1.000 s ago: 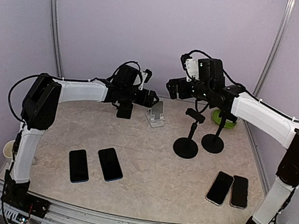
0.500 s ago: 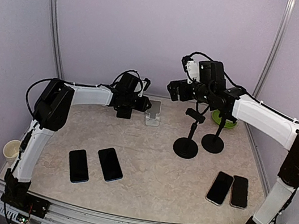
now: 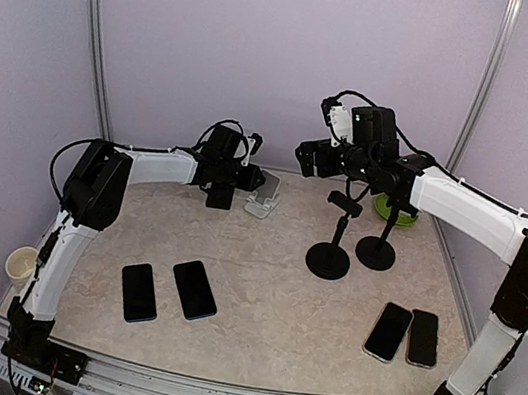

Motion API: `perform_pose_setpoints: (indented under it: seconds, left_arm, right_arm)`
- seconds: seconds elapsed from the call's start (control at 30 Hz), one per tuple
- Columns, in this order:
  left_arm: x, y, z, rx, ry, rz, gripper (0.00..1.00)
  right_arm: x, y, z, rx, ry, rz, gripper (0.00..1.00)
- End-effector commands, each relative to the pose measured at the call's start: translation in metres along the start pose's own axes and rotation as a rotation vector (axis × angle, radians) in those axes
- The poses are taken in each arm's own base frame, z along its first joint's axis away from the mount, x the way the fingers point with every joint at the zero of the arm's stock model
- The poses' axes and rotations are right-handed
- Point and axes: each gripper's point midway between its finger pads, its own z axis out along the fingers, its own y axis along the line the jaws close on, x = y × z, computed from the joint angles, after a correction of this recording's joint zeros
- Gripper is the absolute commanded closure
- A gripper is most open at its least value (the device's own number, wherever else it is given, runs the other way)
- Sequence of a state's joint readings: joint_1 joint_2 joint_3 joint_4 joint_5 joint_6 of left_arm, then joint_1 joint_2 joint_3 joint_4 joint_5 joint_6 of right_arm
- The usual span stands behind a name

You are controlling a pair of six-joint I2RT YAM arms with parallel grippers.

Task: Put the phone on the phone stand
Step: Adjust the phone stand at the center of the board.

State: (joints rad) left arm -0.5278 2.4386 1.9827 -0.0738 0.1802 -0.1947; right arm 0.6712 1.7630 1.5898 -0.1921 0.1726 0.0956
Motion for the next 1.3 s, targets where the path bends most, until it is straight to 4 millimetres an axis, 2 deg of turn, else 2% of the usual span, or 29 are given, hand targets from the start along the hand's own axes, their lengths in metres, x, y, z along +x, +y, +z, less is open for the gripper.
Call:
perform_pose_setpoints:
  seconds: [0.0,0.37,0.6,1.17,1.27]
  left_arm:
    - [0.008,-0.010,0.006,0.049,0.016,-0.004,0.72]
    - [0.019,-0.020,0.005,0.105,0.037,-0.068,0.69]
    - [0.024,-0.021,0.007,0.148,0.037,-0.123,0.62]
    - [0.027,-0.030,0.010,0.212,0.035,-0.160,0.61]
    - [0.030,-0.027,0.011,0.195,0.043,-0.189,0.54]
  right_arm:
    - [-0.013,-0.004,-0.007,0.006,-0.035,0.010,0.00]
    - [-0.013,-0.002,-0.003,0.001,-0.031,0.011,0.00]
    - [-0.014,-0.003,-0.004,0.003,-0.035,0.012,0.00]
    - [-0.015,-0.003,-0.003,0.006,-0.036,0.009,0.00]
    - [-0.015,-0.003,-0.002,0.006,-0.033,0.006,0.00]
